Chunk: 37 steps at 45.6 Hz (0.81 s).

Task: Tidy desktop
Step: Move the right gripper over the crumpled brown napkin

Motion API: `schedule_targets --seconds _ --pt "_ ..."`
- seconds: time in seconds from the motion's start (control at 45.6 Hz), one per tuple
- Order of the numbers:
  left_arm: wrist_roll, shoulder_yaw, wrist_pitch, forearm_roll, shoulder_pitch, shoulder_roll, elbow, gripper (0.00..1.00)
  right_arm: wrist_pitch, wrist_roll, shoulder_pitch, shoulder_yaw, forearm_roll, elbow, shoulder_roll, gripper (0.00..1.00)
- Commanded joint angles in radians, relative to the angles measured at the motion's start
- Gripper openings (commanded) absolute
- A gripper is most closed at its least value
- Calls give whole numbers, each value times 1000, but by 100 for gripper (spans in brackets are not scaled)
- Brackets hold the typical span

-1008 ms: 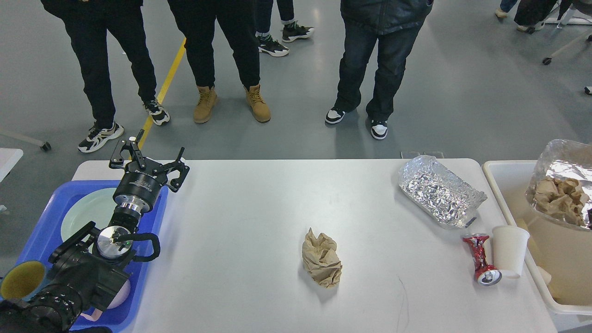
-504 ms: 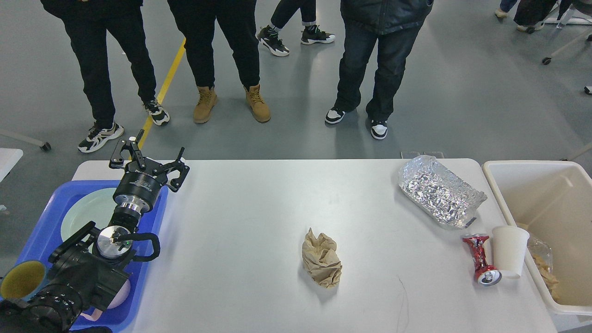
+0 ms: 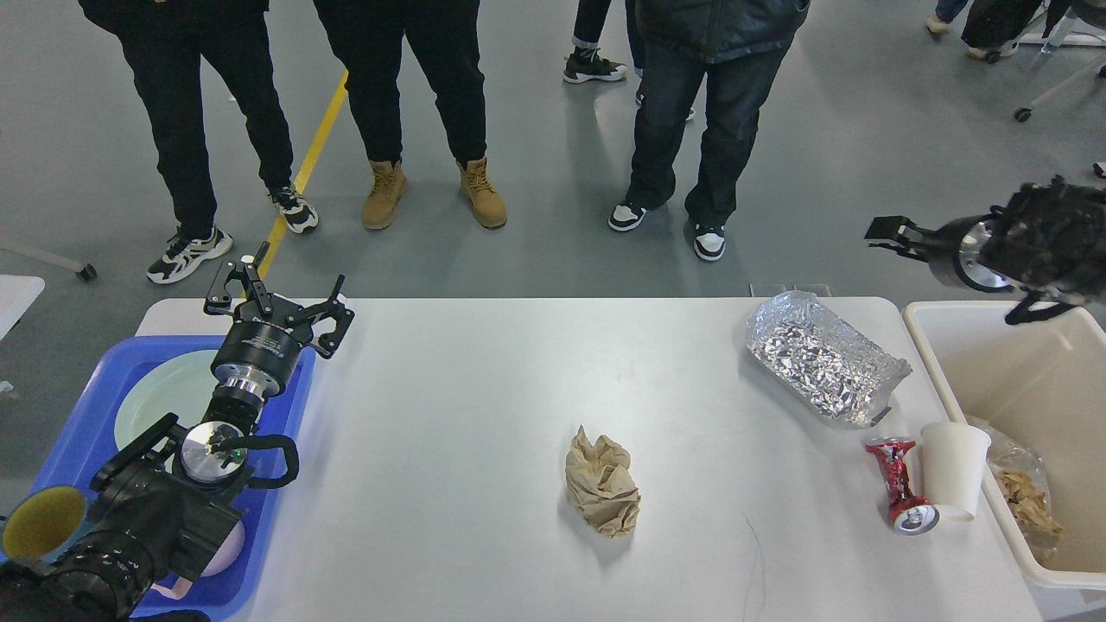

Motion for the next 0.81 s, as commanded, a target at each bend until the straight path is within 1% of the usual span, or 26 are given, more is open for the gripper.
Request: schedule_targets --seconds 0.0,0.175,0.351,0.438,0.504,0.614,0.701,0.745,0.789 --pt "-1 -1 0 0 0 0 0 96 160 -1 157 -11 0 97 75 100" --pt "-1 1 0 0 0 0 0 96 279 -1 372 -6 -1 277 126 100" --pt "-1 -1 0 0 0 0 0 96 526 0 568 1 -1 386 157 100" --pt "-1 1 0 0 0 0 0 96 598 0 666 15 -1 435 157 100" --pt "0 1 0 0 0 0 0 96 623 0 734 27 -1 464 155 100" --pt "-1 1 0 0 0 0 2 96 626 0 798 43 -1 507 157 100" --pt "-1 1 0 0 0 0 2 96 608 0 772 56 -1 510 163 100" --pt "-1 -1 0 0 0 0 0 96 595 -1 726 58 0 510 173 100" --pt "-1 -1 0 0 0 0 2 96 562 -1 664 60 0 509 195 100"
